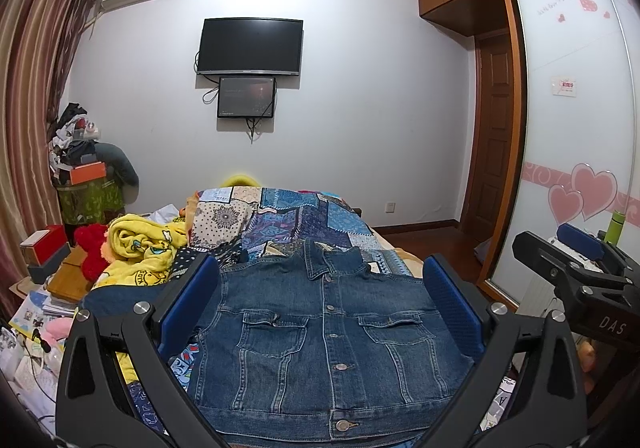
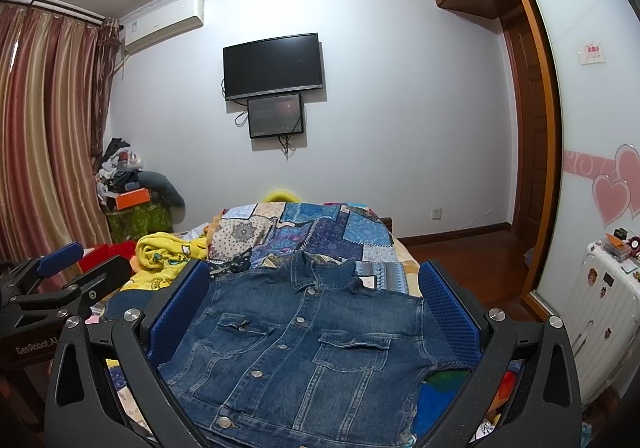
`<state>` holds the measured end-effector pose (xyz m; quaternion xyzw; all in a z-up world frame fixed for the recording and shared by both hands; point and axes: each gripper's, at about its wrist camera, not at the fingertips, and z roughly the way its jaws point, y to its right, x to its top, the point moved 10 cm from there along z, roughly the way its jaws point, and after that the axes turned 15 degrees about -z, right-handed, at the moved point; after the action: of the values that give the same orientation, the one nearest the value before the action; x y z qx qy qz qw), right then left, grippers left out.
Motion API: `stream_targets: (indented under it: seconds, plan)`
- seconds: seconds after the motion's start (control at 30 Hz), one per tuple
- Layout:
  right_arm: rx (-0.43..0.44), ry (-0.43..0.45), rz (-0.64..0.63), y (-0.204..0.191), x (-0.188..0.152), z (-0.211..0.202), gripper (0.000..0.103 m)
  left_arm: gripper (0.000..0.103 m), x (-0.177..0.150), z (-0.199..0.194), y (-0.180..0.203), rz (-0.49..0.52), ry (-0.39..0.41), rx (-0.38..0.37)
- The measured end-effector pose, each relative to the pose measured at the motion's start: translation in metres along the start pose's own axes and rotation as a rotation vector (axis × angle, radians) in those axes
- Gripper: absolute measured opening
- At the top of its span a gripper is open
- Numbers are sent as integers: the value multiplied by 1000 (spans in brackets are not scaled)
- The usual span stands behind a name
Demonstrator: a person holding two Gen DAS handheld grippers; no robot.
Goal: Fold large clothes
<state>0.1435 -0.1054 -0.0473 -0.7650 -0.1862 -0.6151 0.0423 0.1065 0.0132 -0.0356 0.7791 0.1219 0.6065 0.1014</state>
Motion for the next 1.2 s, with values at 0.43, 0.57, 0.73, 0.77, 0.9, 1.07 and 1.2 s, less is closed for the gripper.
stream_targets:
  seconds: [0.43, 0.57, 0.73, 0.77, 0.9, 1.07, 1.2]
  plan:
    - [4, -31, -2, -2, -3, 11, 103, 103, 0, 13, -10, -17, -14, 12]
    - [9, -54, -8, -6, -5, 24, 103, 103, 2, 22, -20, -26, -18, 16]
    - [10, -106, -23, -12, -13, 46, 103, 103, 6, 41, -41, -31, -15, 32]
    - [11, -115, -25, -13, -15, 49, 103, 103, 7, 46, -47, -35, -18, 39]
    - [19, -180, -57, -24, -22, 82, 103, 103, 12, 72, -82, -89, -27, 86]
    - [41, -238, -85, -38, -30, 125, 103, 103, 16, 111, -152, -187, -53, 191]
    - [64, -285, -113, -48, -38, 156, 103, 103, 10, 136, -225, -233, -75, 367]
